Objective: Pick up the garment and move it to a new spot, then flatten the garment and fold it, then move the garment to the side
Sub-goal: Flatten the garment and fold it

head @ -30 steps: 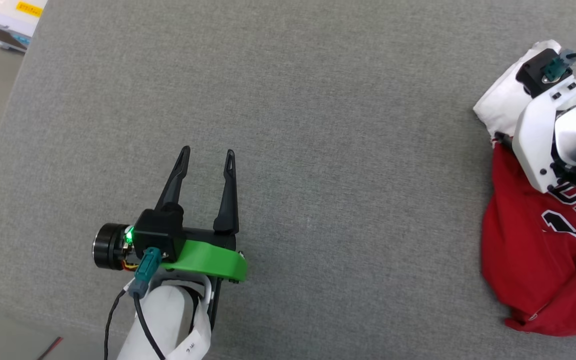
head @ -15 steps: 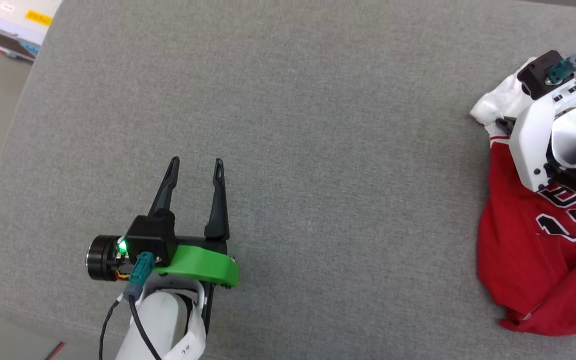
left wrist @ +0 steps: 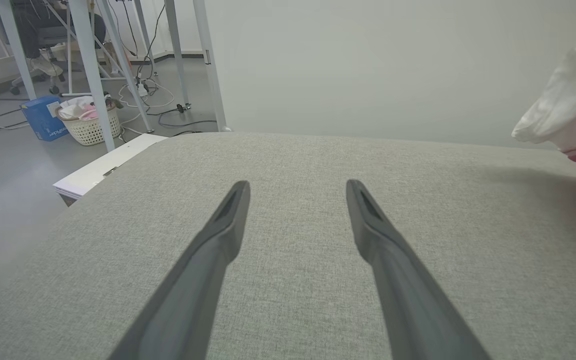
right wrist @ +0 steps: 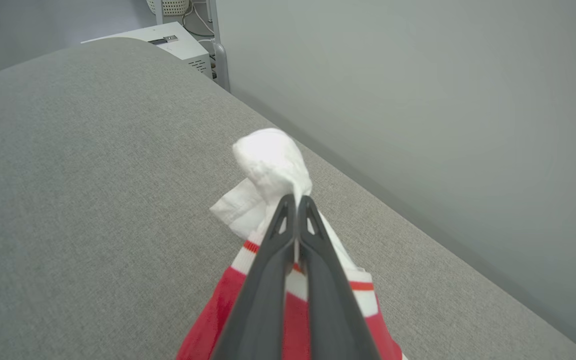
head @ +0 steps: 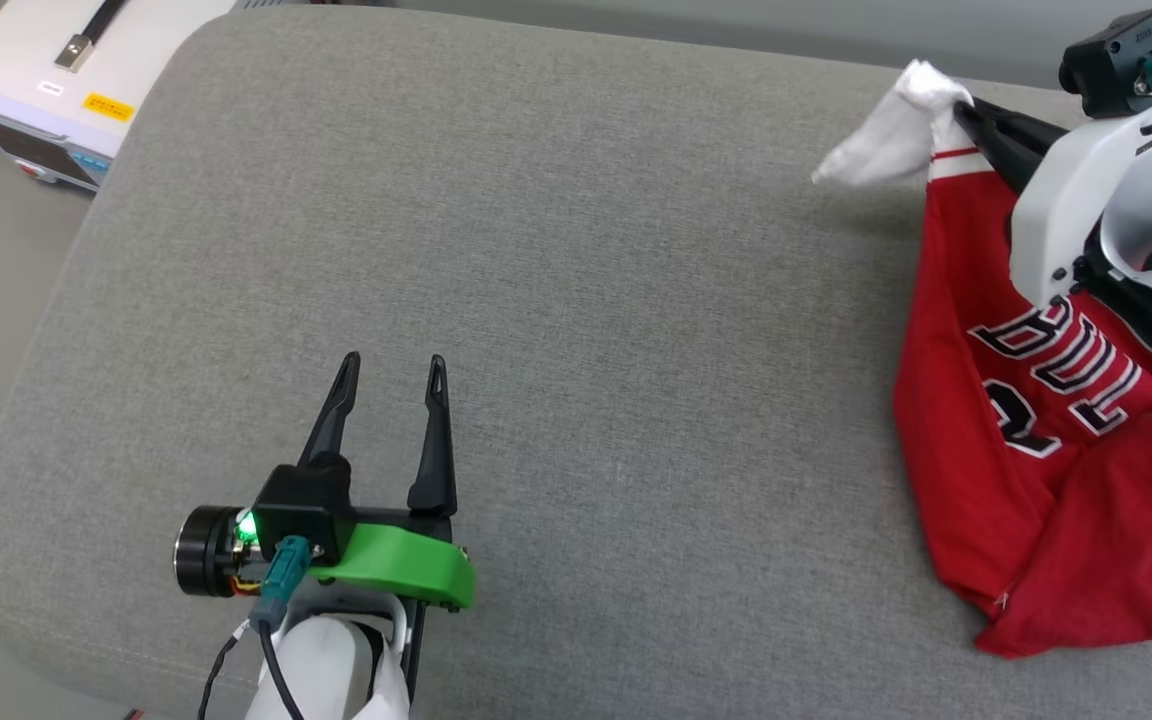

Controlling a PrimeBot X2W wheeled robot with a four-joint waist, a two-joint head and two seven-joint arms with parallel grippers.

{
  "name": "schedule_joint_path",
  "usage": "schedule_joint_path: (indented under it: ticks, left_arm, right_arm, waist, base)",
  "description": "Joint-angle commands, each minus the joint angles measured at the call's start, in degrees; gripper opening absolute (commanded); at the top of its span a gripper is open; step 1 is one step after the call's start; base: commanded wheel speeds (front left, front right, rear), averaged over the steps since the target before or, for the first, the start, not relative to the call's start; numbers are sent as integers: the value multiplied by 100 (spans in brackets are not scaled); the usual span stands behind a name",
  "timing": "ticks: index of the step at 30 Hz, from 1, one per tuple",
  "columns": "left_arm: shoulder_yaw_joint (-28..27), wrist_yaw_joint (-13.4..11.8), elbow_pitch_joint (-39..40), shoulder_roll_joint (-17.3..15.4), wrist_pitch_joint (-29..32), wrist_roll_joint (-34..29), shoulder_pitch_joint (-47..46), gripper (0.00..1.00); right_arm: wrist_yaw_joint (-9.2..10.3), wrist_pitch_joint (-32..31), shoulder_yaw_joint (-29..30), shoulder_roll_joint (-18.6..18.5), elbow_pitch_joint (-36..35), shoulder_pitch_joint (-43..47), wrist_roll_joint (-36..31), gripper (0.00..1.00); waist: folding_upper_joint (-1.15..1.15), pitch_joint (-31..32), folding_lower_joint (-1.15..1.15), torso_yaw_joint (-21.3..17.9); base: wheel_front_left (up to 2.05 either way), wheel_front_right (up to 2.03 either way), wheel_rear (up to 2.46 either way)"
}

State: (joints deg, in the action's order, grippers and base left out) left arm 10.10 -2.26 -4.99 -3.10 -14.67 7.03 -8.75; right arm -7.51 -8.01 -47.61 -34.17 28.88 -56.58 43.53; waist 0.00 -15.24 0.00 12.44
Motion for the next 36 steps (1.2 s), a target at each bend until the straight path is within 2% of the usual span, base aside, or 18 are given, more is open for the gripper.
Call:
schedule_joint_path:
  ticks: [1, 6, 10, 15, 19, 24, 28, 30, 31, 32, 33, 36]
  left_arm:
    - [-31, -4, 25, 22, -33, -34, 87, 100]
    - [-53, -23, 61, 22, -33, -11, 157, 100]
    - [-7, -45, 82, 22, -33, 23, 135, 100]
    - [51, -76, 83, 22, -33, 70, 59, 100]
    - [75, -107, 63, 23, -33, 114, 14, 100]
    - [90, -138, 18, 23, -33, 160, 8, 100]
    - [76, -149, -15, 23, -33, 167, 15, 100]
    - [48, -152, -38, 23, -33, 156, 27, 100]
    - [39, -149, -51, 23, -33, 148, 30, 100]
    - [28, -138, -66, 23, -33, 135, 30, 100]
    - [17, -130, -76, 23, -33, 123, 33, 100]
    - [-32, -104, -90, 23, -33, 71, 62, 100]
  right_arm:
    - [2, 87, 40, 89, -74, -89, -75, 0]
    - [2, 168, -9, 425, -149, -144, -310, 0]
    - [2, 312, -161, 965, -20, -233, -511, 0]
    - [2, 470, -690, 1650, 234, -231, -657, 0]
    - [2, 452, -1341, 1993, 495, -7, -577, 0]
    - [2, 128, -2304, 2087, 743, 458, -250, 0]
    - [2, -164, -2533, 2037, 679, 769, -38, 0]
    - [2, -109, -2554, 2011, 613, 800, -15, 0]
    - [2, -31, -2558, 1997, 594, 796, -16, 4]
    - [2, 86, -2561, 1979, 570, 784, -14, 63]
    - [2, 211, -2563, 1966, 552, 766, -19, 100]
    - [2, 734, -2508, 1891, 514, 714, -63, 100]
  waist:
    - [0, 55, 0, 67]
    - [0, 15, 0, 132]
    - [0, -85, 0, 182]
    - [0, -198, 0, 243]
    - [0, -256, 0, 285]
    - [0, -291, 0, 313]
    - [0, -282, 0, 291]
    - [0, -246, 0, 244]
    - [0, -224, 0, 225]
    - [0, -191, 0, 198]
    - [0, -157, 0, 174]
    - [0, -30, 0, 98]
  base:
    - [0, 0, 0]
    - [0, 0, 0]
    - [0, 0, 0]
    - [0, 0, 0]
    - [0, 0, 0]
    - [0, 0, 0]
    - [0, 0, 0]
    - [0, 0, 0]
    - [0, 0, 0]
    - [0, 0, 0]
    - [0, 0, 0]
    - [0, 0, 0]
